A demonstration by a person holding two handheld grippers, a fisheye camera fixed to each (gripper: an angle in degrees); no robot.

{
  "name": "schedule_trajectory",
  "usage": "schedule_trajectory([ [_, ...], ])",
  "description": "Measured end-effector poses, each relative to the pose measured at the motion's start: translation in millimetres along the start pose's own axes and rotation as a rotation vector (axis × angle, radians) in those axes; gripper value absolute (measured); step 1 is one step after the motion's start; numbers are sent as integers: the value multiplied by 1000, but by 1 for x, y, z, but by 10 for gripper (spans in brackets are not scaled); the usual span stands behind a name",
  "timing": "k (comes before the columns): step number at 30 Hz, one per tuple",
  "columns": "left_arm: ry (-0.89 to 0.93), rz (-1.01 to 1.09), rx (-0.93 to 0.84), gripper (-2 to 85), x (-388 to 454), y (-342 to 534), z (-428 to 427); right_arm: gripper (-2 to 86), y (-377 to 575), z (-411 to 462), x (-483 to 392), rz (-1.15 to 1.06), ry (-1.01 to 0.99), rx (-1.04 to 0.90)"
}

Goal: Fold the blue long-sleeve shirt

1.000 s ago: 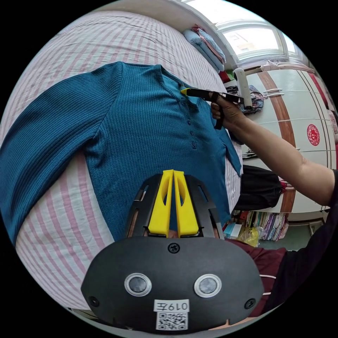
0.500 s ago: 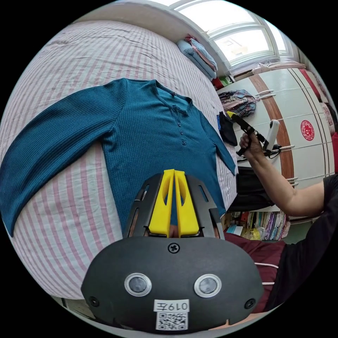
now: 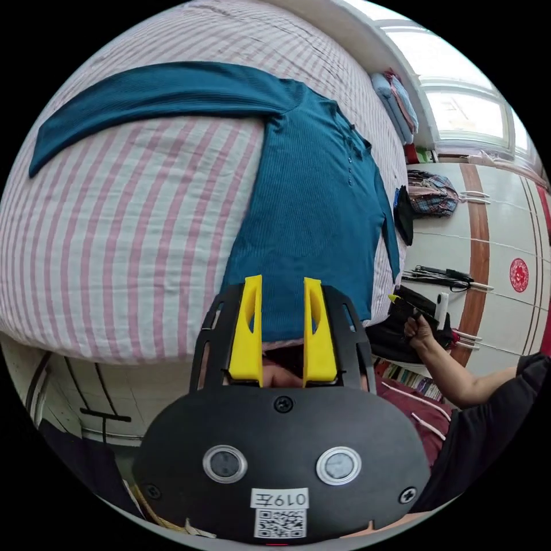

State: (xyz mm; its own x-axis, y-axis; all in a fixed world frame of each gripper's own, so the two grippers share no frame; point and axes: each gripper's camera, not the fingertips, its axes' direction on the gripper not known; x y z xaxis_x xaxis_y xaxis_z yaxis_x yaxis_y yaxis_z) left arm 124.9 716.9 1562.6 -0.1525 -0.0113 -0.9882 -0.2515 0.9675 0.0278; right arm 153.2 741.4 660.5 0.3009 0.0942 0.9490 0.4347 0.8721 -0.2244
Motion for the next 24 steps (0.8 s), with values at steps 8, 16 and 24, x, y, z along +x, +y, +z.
schedule_trajectory([
  [8,-188,47,-102,141,-2,35,16,98,36,35,40,1,-23,-189],
  [16,-132,-101,3,151,-29,65,17,95,51,38,82,103,-140,-164],
  [24,-92,-181,-37,125,-36,67,35,38,62,38,110,263,-290,-157],
])
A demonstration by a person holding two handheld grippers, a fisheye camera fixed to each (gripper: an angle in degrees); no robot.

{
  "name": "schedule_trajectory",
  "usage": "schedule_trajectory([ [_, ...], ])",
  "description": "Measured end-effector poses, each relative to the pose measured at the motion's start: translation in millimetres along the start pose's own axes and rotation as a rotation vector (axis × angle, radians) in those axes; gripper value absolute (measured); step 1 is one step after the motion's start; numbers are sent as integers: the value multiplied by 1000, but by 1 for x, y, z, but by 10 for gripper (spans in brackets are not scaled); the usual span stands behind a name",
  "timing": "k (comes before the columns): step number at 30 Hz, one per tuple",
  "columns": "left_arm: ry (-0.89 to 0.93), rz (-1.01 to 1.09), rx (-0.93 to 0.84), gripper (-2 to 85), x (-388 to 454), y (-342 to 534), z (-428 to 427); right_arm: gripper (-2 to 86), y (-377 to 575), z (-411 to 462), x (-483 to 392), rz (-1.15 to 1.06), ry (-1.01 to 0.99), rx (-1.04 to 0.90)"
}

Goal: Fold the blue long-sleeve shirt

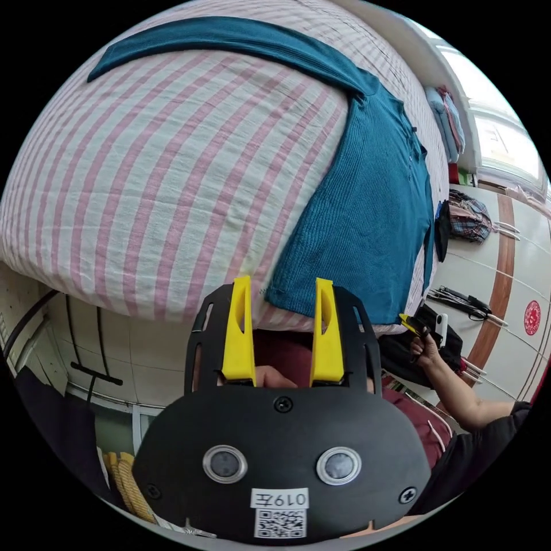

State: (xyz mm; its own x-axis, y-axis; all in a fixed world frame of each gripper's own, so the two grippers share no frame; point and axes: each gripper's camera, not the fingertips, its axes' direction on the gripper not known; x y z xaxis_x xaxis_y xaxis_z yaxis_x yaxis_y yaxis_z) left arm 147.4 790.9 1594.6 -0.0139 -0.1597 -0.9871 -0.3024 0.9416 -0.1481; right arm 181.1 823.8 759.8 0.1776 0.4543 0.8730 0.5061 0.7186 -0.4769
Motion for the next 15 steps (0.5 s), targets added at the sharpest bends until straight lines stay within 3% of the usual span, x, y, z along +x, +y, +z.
schedule_trajectory([
  [4,-99,18,-66,58,8,-1,6,3,3,0,-7,-47,34,-69],
  [6,-23,81,-147,33,13,-1,13,0,5,-6,-11,-70,44,-80],
  [15,-152,90,-194,16,28,13,23,9,24,-36,-14,-142,166,-126],
])
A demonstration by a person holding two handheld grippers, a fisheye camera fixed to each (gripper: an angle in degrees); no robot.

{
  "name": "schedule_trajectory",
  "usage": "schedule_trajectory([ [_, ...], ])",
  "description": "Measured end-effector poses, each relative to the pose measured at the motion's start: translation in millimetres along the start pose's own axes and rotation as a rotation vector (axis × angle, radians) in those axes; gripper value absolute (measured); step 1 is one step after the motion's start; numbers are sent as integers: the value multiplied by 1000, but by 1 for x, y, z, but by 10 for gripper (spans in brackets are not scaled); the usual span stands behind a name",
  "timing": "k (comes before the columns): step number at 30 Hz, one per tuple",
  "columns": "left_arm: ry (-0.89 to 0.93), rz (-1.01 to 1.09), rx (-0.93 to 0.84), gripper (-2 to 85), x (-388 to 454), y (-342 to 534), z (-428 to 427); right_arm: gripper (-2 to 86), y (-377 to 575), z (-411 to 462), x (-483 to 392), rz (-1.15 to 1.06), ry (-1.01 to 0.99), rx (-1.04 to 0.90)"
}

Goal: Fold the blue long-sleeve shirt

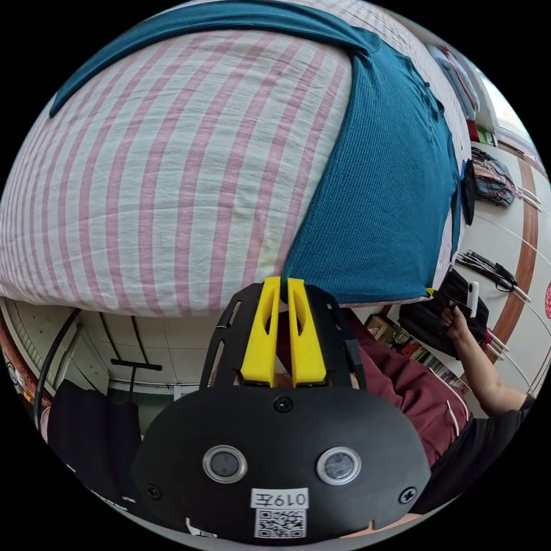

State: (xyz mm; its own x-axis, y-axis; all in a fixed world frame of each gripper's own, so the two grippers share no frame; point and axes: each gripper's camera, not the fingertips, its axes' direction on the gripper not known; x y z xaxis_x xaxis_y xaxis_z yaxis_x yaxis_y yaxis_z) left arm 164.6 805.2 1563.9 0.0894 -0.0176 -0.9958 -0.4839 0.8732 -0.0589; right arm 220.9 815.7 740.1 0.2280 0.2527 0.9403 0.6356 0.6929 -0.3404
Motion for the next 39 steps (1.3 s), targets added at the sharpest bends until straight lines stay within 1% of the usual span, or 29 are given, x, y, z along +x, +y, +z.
schedule_trajectory([
  [2,-35,7,-15,18,9,0,6,18,0,3,-13,-41,58,-45],
  [5,-74,22,-37,27,22,2,12,47,6,3,-24,-58,107,-63],
  [10,2,34,-47,57,30,16,17,84,28,-15,-26,-73,33,-70],
  [15,114,-10,20,65,26,47,15,81,63,-33,-21,-43,-20,-81],
  [16,119,-16,32,61,27,50,14,69,73,-42,-23,-40,-23,-44],
  [18,68,4,109,39,43,64,7,56,87,-58,-34,-60,10,37],
  [19,48,20,121,34,50,66,6,49,94,-65,-45,-90,49,68],
  [21,-110,53,136,19,78,74,10,33,104,-69,-65,-132,152,67],
  [23,-176,33,113,13,91,79,20,5,120,-71,-88,-162,295,70],
  [25,-205,-3,85,11,98,88,30,-1,134,-80,-106,-178,391,113],
  [27,-206,-56,120,9,107,110,30,-4,149,-95,-126,-185,470,160],
  [28,-200,-66,140,8,111,117,28,-5,160,-109,-142,-191,518,216],
  [31,-184,1,233,7,159,149,11,-6,189,-149,-182,-142,594,346],
  [33,-231,109,312,6,220,175,-7,-6,209,-175,-207,-104,628,415],
  [35,-243,172,371,6,266,194,-21,-6,238,-206,-239,-102,665,502],
  [36,-229,233,411,6,298,208,-29,-6,246,-213,-247,-122,657,517],
  [38,-200,329,486,5,344,231,-42,-7,281,-240,-275,-231,550,599],
  [39,-194,388,539,6,374,247,-49,-7,290,-246,-281,-249,515,613],
])
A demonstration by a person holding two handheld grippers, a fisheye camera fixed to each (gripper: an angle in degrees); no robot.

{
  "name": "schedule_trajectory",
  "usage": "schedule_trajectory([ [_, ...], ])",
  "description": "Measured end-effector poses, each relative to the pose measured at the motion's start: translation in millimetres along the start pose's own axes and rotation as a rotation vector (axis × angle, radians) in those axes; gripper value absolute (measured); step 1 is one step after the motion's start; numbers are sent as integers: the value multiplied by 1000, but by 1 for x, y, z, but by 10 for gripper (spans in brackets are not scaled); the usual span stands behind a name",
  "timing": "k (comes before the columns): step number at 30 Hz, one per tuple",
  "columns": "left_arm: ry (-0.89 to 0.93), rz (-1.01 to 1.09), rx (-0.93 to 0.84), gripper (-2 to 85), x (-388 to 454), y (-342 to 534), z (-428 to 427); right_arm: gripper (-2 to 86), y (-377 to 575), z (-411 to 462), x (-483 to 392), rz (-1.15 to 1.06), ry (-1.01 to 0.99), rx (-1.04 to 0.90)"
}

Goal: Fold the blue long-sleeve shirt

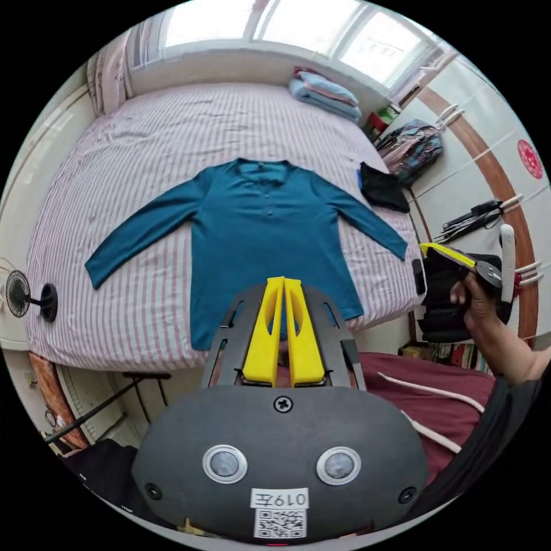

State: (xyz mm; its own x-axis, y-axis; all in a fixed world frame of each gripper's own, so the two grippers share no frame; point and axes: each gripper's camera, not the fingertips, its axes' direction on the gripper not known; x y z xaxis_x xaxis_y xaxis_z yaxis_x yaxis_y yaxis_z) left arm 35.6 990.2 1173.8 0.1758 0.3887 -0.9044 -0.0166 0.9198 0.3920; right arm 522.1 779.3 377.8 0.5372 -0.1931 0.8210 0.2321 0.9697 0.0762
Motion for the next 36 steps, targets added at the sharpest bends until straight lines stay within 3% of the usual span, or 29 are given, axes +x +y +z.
schedule_trajectory([
  [4,10,61,128,6,65,-4,-38,-8,14,-63,-19,-104,-167,92],
  [8,60,88,200,6,98,6,-57,-9,31,-115,-29,-92,-212,242],
  [11,49,167,185,6,108,21,-65,-10,38,-129,-39,-86,-194,185],
  [14,103,245,157,5,103,36,-75,-10,53,-144,-53,-140,-284,176],
  [19,241,382,14,4,81,52,-95,-9,65,-166,-94,-66,-267,184],
  [24,195,388,-91,5,47,73,-115,-9,60,-185,-152,-59,-214,155],
  [27,170,394,-57,5,31,79,-134,-8,58,-199,-183,9,-136,171],
  [36,146,463,-15,6,12,94,-172,-7,67,-218,-227,131,-162,63],
])
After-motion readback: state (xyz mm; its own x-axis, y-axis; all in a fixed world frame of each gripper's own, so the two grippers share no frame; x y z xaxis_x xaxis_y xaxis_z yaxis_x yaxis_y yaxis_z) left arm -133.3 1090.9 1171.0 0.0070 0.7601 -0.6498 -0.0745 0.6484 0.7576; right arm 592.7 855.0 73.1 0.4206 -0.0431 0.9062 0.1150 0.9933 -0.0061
